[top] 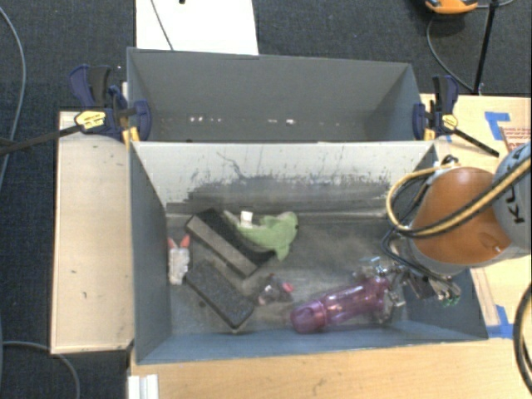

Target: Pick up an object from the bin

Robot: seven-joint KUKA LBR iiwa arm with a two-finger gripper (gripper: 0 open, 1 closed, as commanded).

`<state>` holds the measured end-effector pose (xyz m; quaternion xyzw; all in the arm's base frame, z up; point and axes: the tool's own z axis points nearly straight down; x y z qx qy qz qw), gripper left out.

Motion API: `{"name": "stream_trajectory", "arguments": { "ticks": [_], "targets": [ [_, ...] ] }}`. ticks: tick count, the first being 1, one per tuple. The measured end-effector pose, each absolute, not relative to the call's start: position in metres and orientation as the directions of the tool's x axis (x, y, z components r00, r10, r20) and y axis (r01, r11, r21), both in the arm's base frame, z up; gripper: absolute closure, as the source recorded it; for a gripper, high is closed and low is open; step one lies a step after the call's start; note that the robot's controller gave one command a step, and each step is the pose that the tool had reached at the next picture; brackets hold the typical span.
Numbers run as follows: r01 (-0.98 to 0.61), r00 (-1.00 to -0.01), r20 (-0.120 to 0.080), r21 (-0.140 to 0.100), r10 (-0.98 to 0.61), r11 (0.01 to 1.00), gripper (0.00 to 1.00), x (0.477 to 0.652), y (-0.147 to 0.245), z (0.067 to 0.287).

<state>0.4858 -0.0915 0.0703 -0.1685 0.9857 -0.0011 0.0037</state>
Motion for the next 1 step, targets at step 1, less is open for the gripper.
{"name": "stream_trajectory", "arguments": {
  "ticks": [1],
  "targets": [
    [-0.334, -0.943, -0.007, -0.004, -0.334, 0.943, 1.00, 0.4859, -0.0915, 0.0703]
  ]
}}
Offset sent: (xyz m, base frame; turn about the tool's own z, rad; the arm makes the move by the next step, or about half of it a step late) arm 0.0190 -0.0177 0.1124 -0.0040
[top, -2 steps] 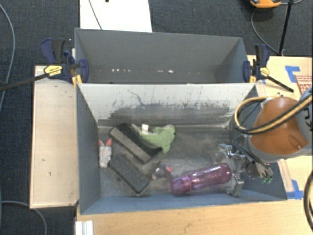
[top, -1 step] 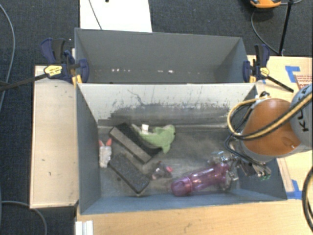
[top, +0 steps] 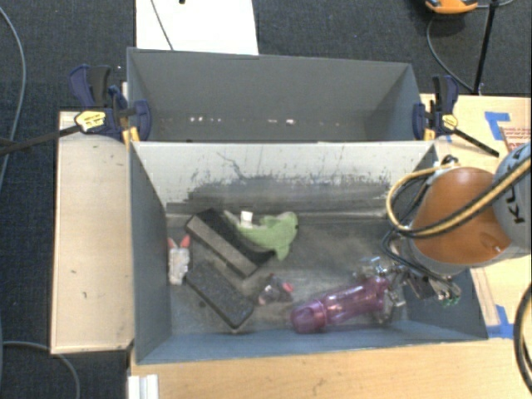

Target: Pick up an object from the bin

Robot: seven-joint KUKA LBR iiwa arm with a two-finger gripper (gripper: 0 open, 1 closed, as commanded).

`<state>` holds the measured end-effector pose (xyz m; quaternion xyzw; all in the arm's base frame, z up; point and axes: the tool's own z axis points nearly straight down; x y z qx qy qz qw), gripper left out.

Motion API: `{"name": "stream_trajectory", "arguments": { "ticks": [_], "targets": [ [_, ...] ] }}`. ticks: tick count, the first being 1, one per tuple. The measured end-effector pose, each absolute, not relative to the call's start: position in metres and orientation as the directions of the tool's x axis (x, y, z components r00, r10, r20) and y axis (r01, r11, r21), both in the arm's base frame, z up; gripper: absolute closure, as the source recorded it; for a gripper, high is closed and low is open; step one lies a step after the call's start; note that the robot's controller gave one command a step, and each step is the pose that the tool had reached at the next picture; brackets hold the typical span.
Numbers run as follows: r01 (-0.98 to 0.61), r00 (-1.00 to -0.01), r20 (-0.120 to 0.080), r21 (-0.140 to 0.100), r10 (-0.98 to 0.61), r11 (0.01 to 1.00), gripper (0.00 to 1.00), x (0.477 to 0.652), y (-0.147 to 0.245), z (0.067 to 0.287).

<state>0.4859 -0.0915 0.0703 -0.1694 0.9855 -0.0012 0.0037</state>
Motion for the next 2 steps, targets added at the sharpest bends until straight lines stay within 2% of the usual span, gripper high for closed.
{"name": "stream_trajectory", "arguments": {
  "ticks": [1, 2],
  "targets": [
    [-0.334, -0.942, -0.007, -0.003, -0.334, 0.942, 1.00, 0.486, -0.092, 0.071],
    [-0.423, -0.906, -0.013, -0.008, -0.423, 0.906, 1.00, 0.499, -0.088, 0.113]
  ]
}}
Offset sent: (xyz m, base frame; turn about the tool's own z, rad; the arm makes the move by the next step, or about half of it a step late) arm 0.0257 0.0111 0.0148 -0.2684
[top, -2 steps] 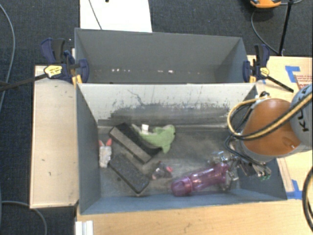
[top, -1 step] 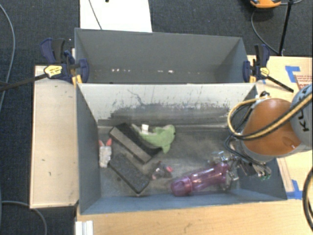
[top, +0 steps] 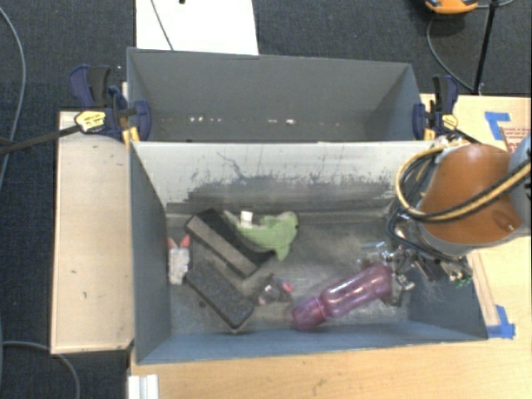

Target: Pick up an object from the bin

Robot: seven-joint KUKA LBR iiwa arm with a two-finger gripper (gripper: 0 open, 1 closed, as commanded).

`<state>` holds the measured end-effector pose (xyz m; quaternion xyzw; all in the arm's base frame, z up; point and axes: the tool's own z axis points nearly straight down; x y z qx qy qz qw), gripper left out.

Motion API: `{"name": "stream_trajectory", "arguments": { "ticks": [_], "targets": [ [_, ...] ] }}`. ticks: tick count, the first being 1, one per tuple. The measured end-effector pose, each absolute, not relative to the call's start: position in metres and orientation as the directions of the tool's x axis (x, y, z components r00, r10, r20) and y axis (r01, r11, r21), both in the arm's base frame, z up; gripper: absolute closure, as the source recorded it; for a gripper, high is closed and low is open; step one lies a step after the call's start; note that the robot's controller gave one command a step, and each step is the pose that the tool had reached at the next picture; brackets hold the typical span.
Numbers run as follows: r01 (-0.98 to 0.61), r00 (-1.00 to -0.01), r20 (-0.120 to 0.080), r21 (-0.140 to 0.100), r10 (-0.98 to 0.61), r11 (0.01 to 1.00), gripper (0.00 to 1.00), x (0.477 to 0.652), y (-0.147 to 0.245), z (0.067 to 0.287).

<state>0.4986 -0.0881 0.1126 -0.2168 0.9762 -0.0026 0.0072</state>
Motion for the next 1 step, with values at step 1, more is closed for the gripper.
{"name": "stream_trajectory", "arguments": {
  "ticks": [1],
  "targets": [
    [-0.401, -0.916, -0.009, -0.005, -0.401, 0.916, 1.00, 0.4830, -0.1087, 0.2308]
  ]
}}
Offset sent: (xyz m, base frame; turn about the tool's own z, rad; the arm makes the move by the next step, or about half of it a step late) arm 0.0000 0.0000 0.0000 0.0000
